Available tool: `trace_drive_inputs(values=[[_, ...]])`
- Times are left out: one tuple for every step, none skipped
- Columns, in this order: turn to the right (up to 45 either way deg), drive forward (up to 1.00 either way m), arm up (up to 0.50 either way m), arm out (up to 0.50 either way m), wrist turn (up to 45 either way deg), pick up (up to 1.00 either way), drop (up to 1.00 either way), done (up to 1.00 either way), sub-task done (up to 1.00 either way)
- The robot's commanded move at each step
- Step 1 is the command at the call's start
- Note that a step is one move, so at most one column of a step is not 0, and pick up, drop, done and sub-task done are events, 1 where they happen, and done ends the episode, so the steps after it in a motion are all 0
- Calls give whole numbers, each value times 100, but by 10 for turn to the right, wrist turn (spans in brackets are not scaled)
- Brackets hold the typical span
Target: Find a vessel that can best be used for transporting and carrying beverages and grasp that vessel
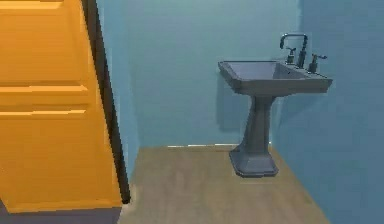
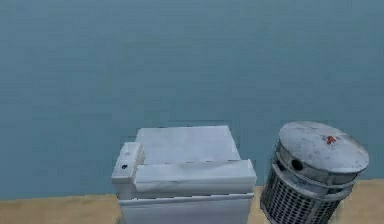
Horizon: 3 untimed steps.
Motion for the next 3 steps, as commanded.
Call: trace_drive_inputs(values=[[-450, 0, 0, 0, 0, 0, 0, 0, 0], [-240, 0, 0, 0, 0, 0, 0, 0, 0], [0, 100, 0, 0, 0, 0, 0, 0, 0]])
